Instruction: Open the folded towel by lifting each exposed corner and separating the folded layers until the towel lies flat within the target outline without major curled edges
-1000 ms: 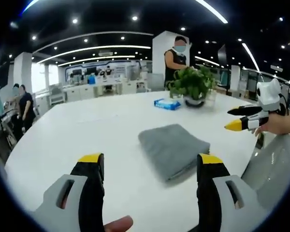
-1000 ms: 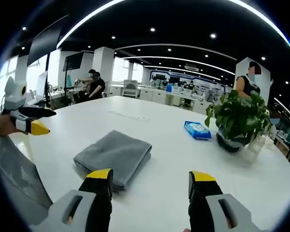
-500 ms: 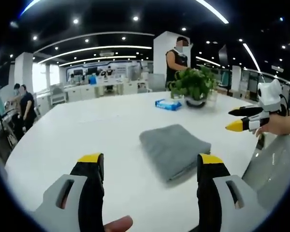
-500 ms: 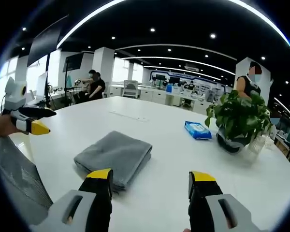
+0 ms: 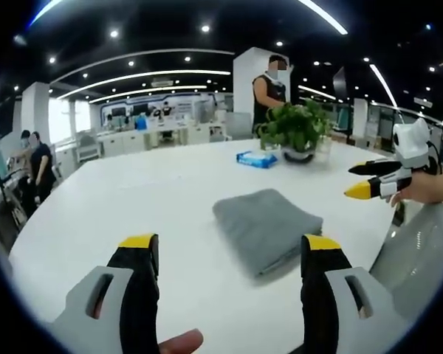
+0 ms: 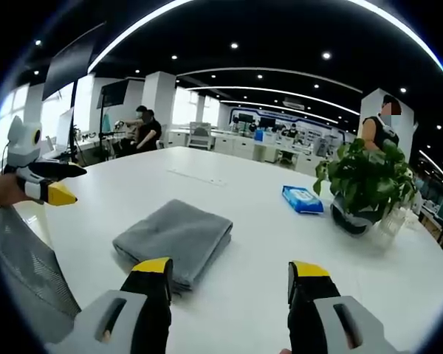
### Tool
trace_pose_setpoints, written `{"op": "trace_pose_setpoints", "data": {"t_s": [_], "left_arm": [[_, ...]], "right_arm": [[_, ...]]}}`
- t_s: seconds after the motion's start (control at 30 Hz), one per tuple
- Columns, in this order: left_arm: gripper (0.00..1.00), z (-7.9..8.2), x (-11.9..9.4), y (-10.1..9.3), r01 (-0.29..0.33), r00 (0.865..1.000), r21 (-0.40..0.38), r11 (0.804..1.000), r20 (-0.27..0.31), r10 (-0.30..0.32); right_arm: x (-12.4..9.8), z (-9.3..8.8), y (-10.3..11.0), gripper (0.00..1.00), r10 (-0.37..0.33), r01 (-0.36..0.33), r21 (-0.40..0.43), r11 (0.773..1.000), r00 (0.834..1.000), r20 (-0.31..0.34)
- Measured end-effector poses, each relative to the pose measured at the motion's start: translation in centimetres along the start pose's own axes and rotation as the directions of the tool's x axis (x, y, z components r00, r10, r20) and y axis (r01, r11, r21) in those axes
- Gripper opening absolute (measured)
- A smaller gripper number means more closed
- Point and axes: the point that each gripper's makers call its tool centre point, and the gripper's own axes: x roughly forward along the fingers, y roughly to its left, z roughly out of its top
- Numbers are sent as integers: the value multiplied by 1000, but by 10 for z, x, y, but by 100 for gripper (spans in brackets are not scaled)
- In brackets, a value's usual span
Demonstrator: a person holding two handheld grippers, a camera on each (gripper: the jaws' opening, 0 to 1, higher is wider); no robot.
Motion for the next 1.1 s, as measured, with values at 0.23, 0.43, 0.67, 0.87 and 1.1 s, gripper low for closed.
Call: {"op": "trace_pose_setpoints", "data": {"t_s": [0.23,0.43,0.67,0.87,1.1], "left_arm": [[76,1,1,-7,21,1000,47,999,-6,-21],[74,4,0,-10,25,1000,57,998,4,-25],[66,33,19,-37,111,993,128,986,33,-116],[58,33,39,-67,188,981,141,972,17,-193],[55,13,58,-95,274,962,170,947,-44,-270]], "right_arm": [[-1,2,-2,62,-7,7,0,1000,1000,8],[0,4,1,62,-3,3,-18,1000,1000,13],[1,0,-1,59,-13,13,-40,999,1000,-3],[1,-4,-8,56,-40,39,-30,999,999,-19],[-3,-6,-19,53,-75,75,14,997,997,-26]]}}
